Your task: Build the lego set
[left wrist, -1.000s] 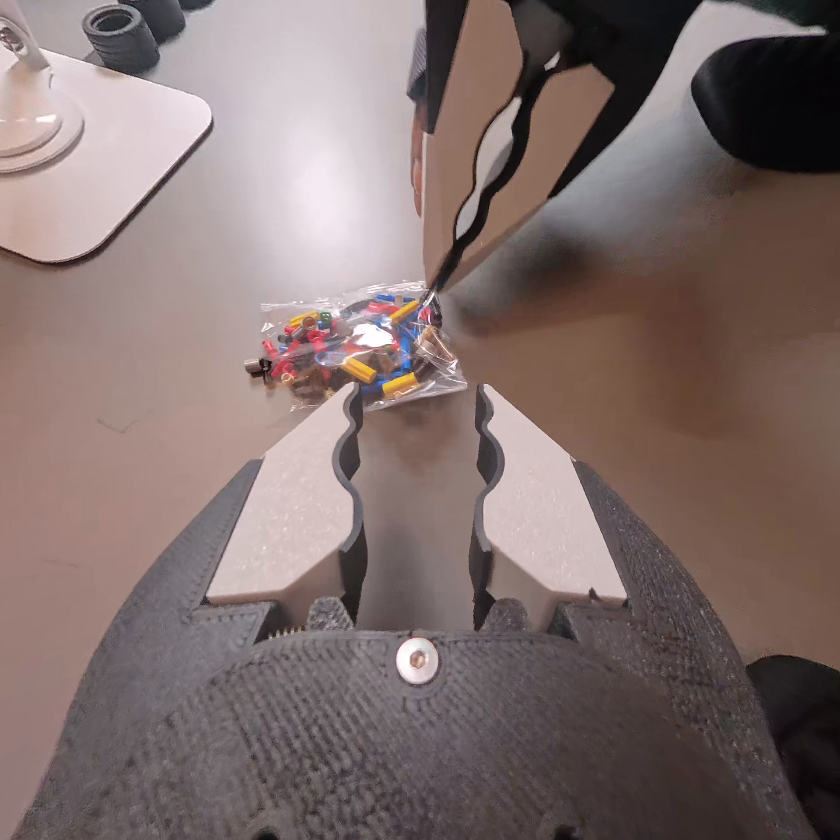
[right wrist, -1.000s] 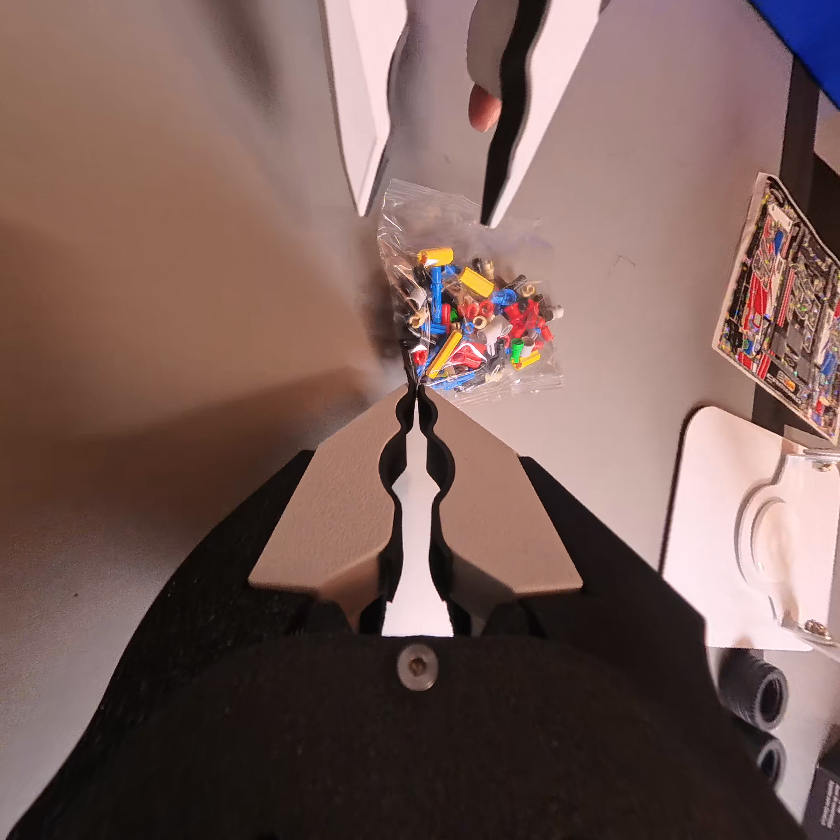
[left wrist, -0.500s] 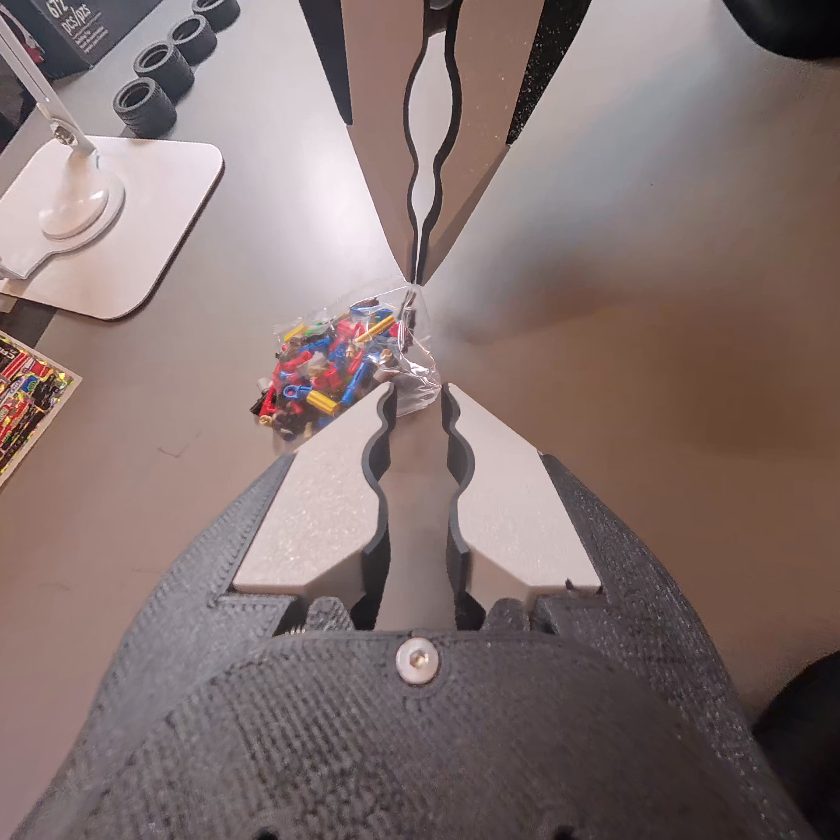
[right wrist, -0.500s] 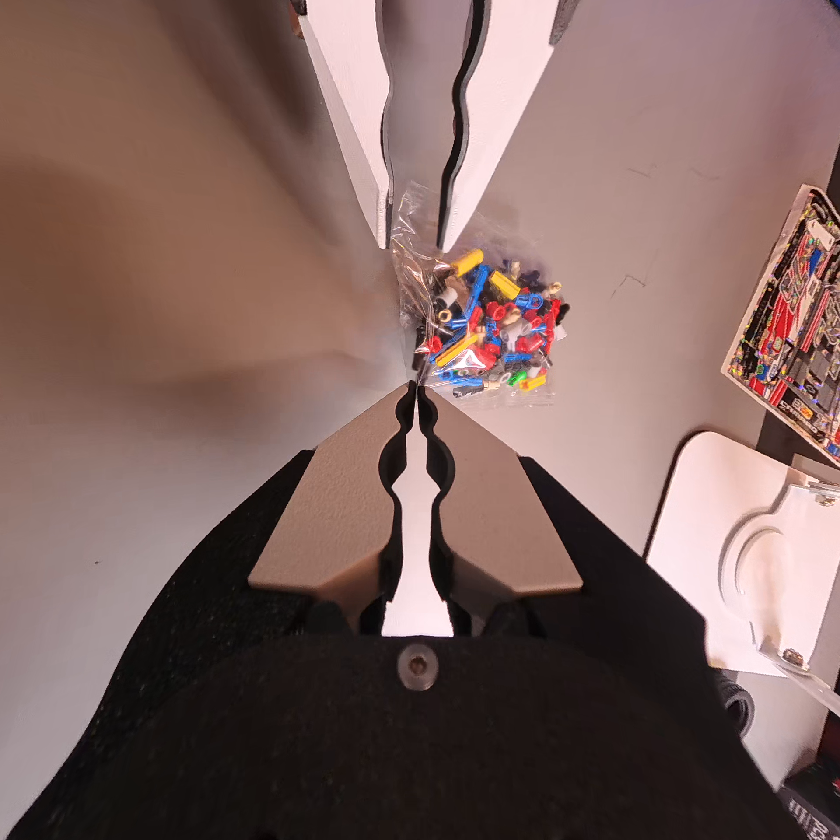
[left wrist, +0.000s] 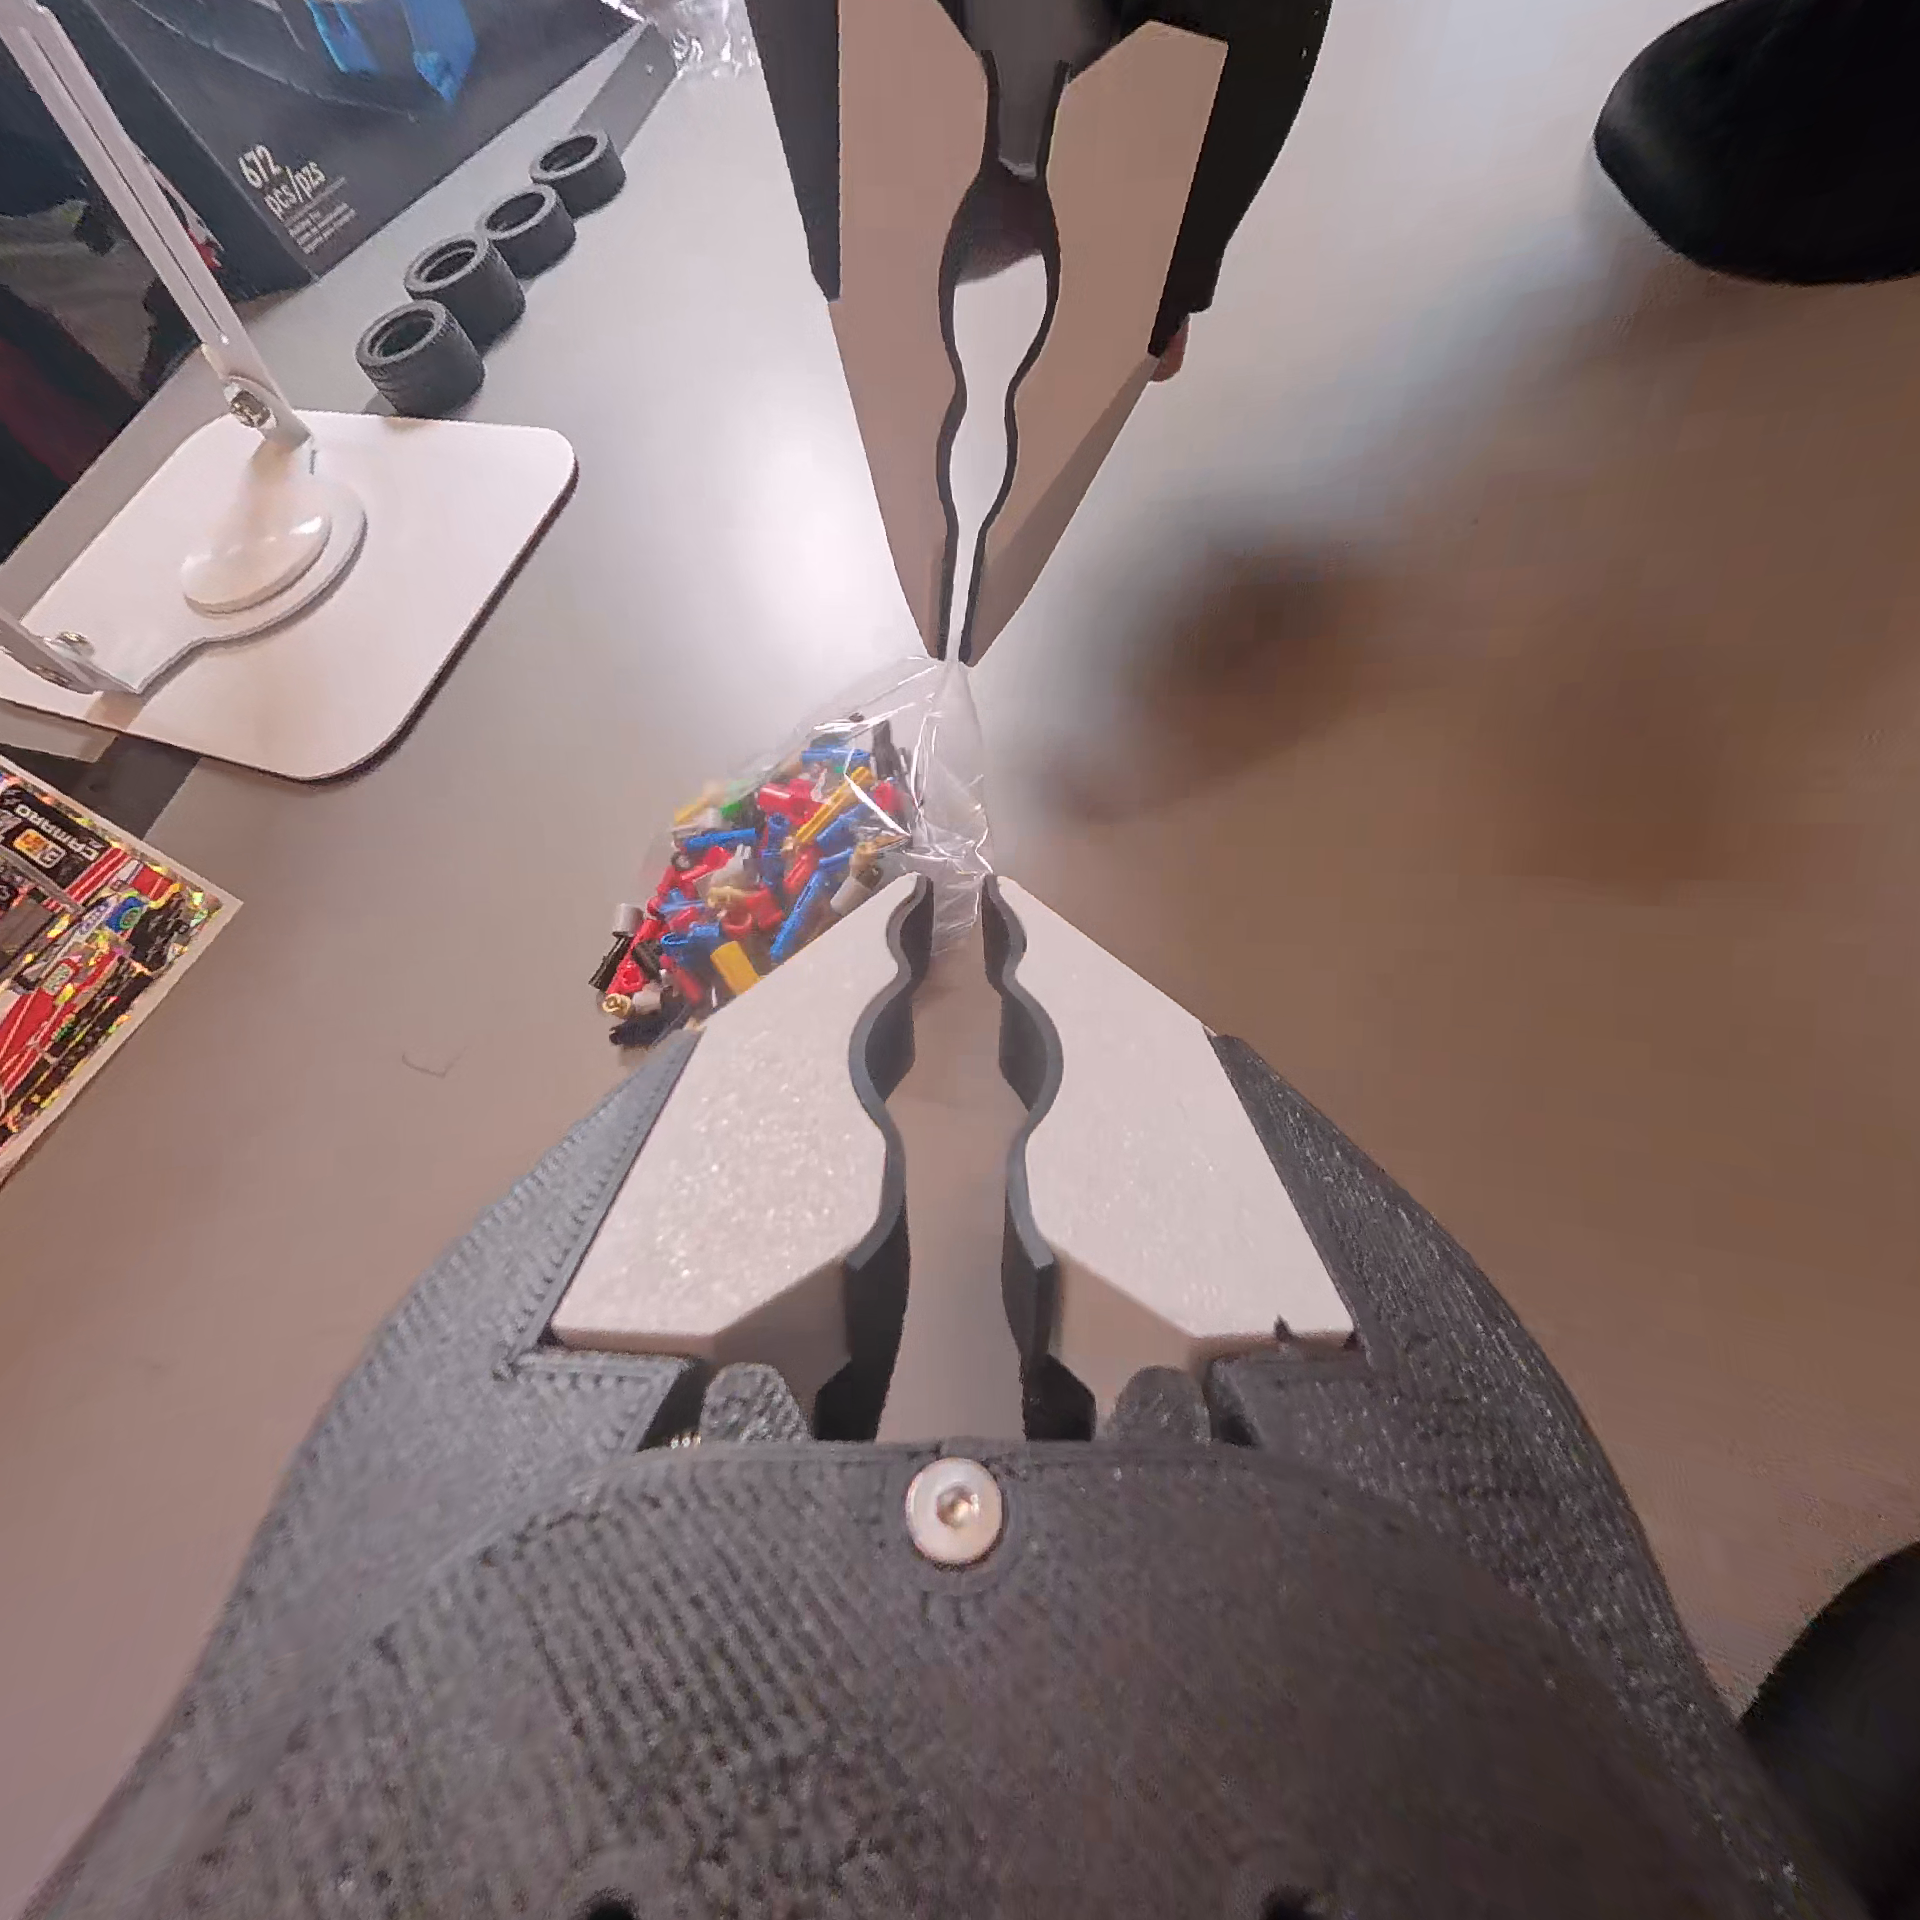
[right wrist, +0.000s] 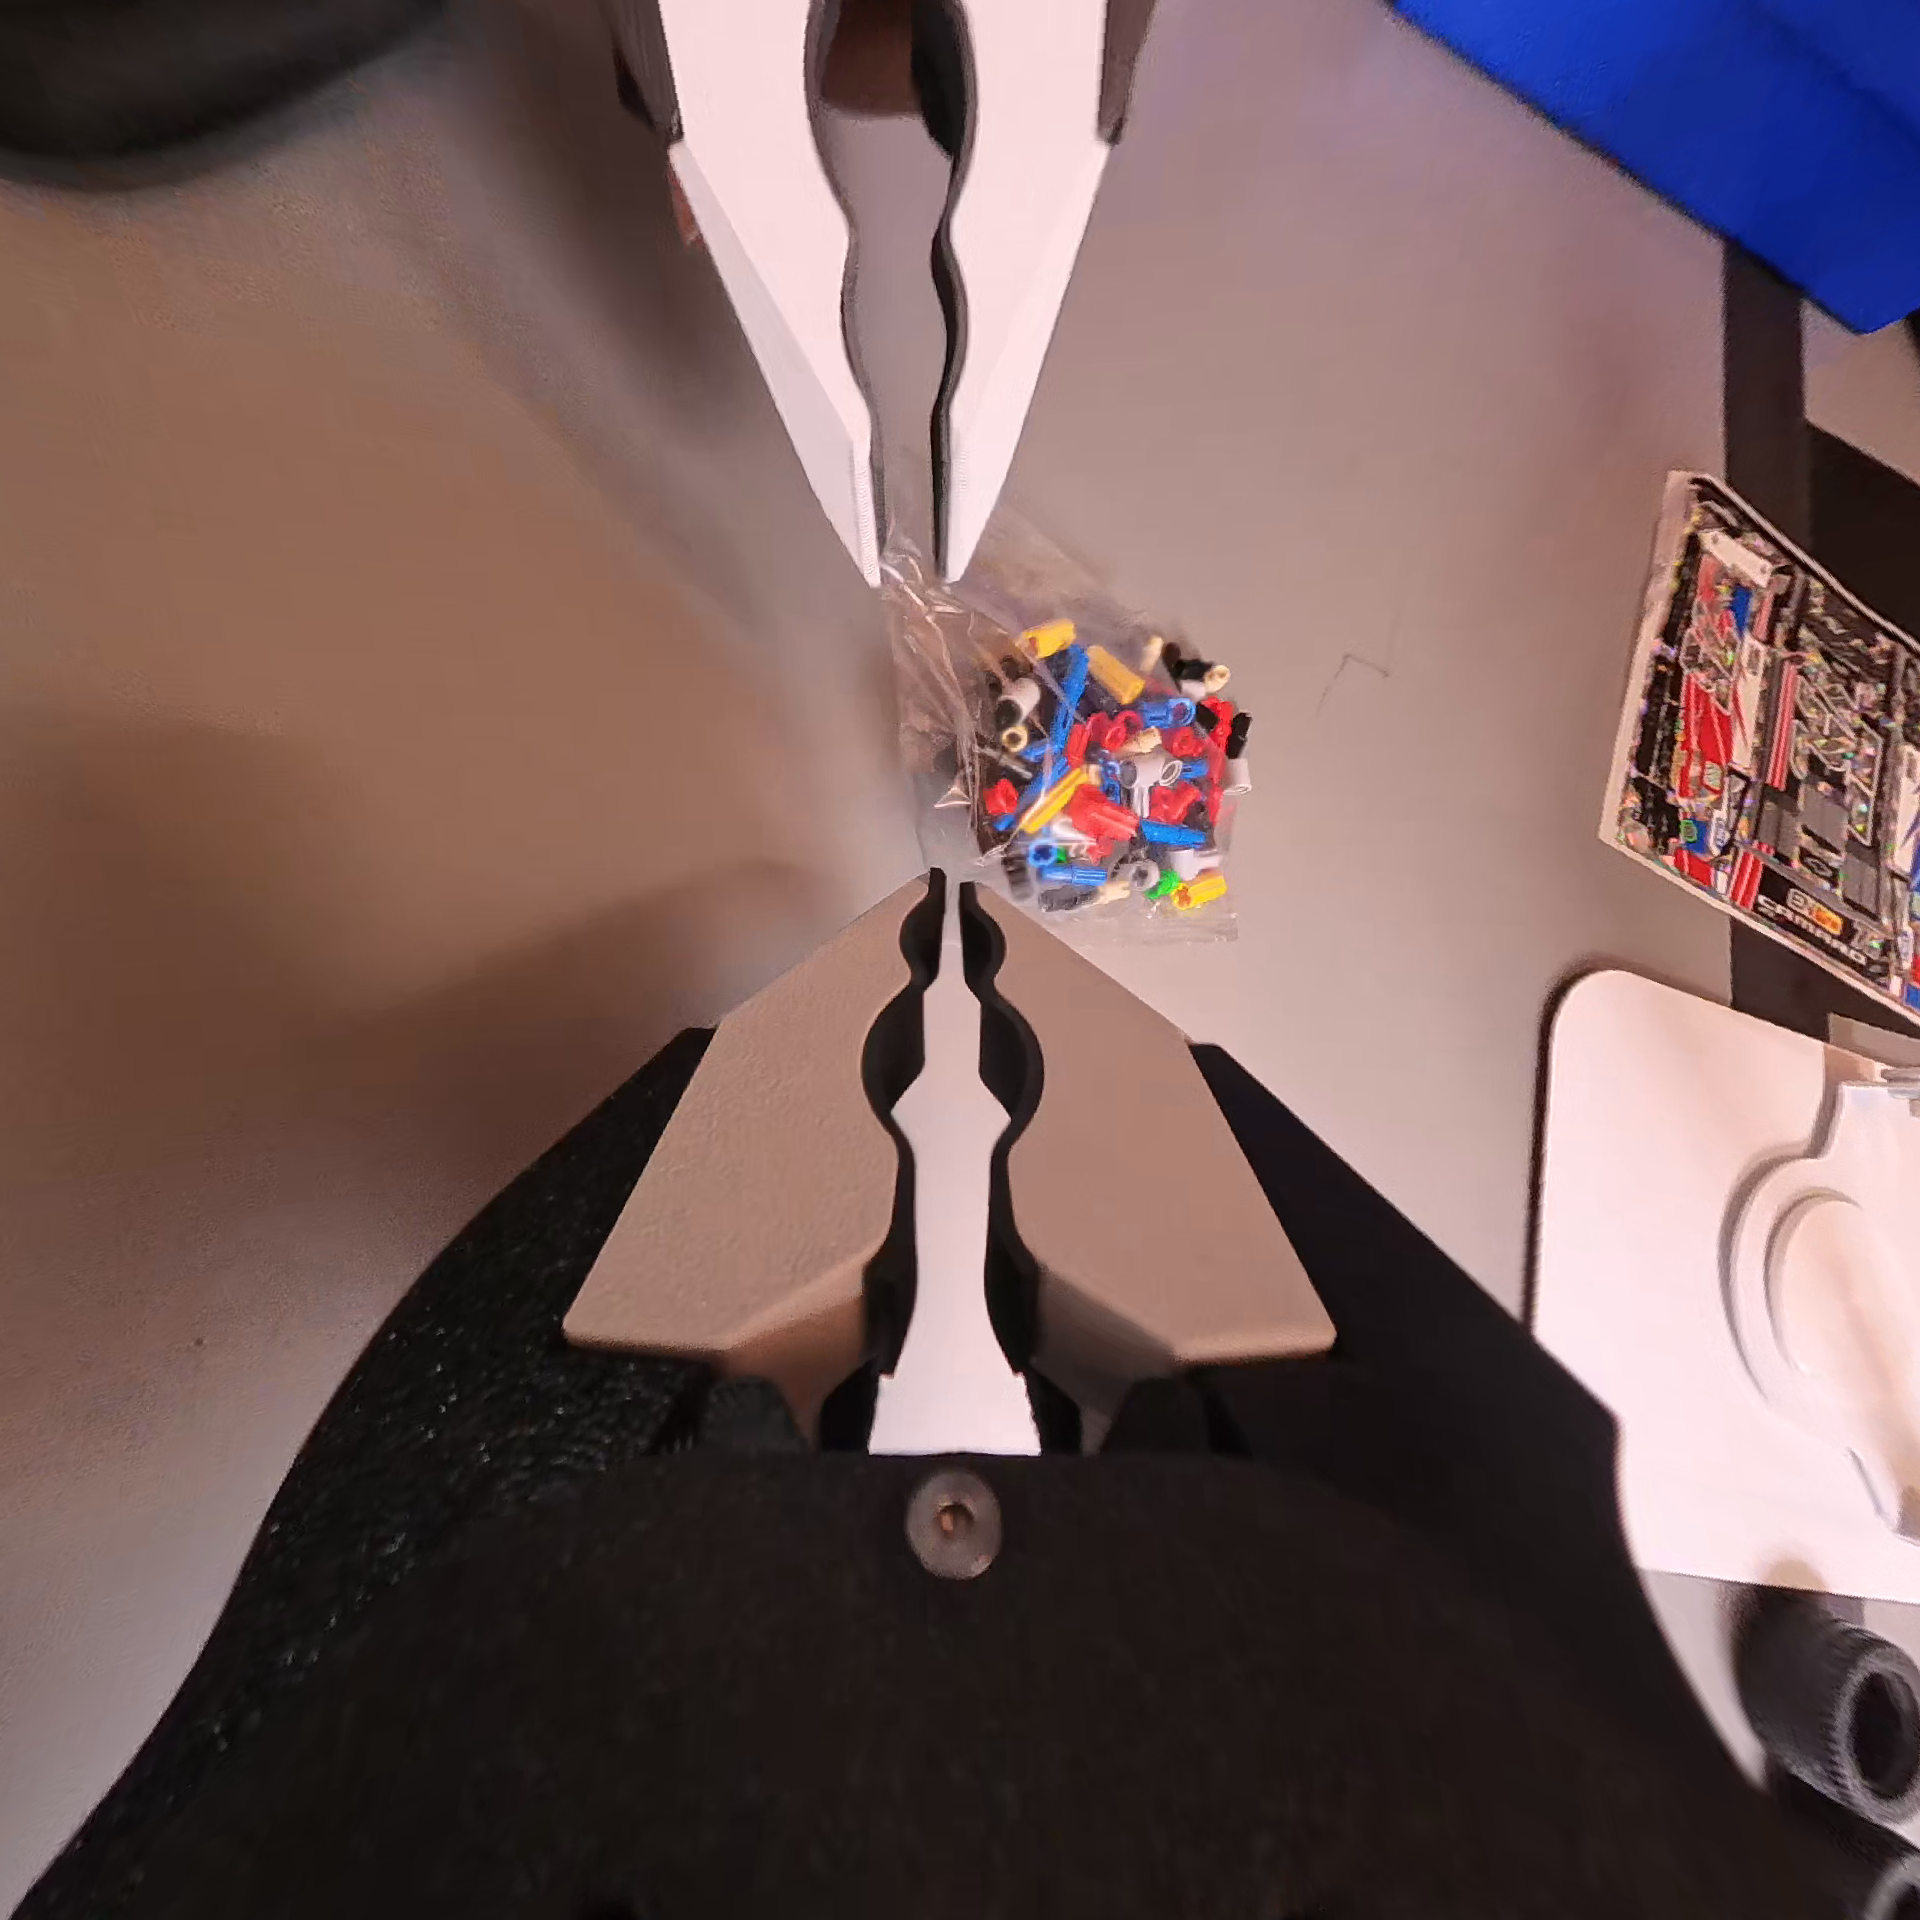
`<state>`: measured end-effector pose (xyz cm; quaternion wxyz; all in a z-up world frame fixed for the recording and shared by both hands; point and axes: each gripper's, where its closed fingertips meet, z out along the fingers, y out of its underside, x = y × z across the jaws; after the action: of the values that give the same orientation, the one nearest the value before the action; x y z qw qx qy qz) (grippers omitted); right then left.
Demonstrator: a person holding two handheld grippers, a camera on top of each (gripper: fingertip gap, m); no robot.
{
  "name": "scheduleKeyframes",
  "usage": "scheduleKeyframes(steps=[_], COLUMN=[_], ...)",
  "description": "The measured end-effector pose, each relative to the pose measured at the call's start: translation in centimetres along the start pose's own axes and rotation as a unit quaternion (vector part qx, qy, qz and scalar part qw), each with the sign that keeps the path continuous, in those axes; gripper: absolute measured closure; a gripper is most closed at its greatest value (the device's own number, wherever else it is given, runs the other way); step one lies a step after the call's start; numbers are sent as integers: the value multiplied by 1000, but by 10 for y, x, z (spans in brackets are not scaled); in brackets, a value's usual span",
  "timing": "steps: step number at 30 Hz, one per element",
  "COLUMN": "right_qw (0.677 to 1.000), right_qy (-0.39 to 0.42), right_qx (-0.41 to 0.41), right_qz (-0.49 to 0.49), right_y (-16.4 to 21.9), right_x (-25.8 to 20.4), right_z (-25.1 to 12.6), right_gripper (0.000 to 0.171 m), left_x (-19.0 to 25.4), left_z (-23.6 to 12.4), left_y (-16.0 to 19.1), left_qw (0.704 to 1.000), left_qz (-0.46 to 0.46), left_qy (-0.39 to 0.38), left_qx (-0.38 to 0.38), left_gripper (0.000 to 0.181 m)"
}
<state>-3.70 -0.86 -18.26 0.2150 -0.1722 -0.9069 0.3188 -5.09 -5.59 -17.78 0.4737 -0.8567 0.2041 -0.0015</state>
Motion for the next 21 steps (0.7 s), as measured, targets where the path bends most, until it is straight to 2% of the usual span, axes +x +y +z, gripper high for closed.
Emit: scheduleKeyframes(steps=[2, 5, 7, 8, 14, 21], right_qw=[999, 999, 998, 997, 987, 986], right_qy=[11, 35, 55, 71, 125, 115], right_qx=[31, 27, 33, 36, 59, 47], right_qz=[11, 0, -9, -18, -77, -114], right_y=[0, 13, 15, 15, 2, -10], right_x=[2, 4, 7, 10, 20, 30], right_z=[-2, 0, 1, 2, 2, 0], right_gripper=[166, 145, 138, 139, 169, 171], left_x=[-1, -2, -4, -4, -8, -17], left_z=[0, -1, -3, -4, -10, -19], left_y=[-1, -2, -4, -5, -9, -13], left_qw=[1000, 1000, 1000, 999, 999, 998], left_qz=[-1, -7, -13, -15, -24, -25], left_qy=[0, 0, 0, 1, -4, -28], left_qx=[5, 17, 26, 30, 45, 55], left_gripper=[177, 177, 178, 178, 179, 180])
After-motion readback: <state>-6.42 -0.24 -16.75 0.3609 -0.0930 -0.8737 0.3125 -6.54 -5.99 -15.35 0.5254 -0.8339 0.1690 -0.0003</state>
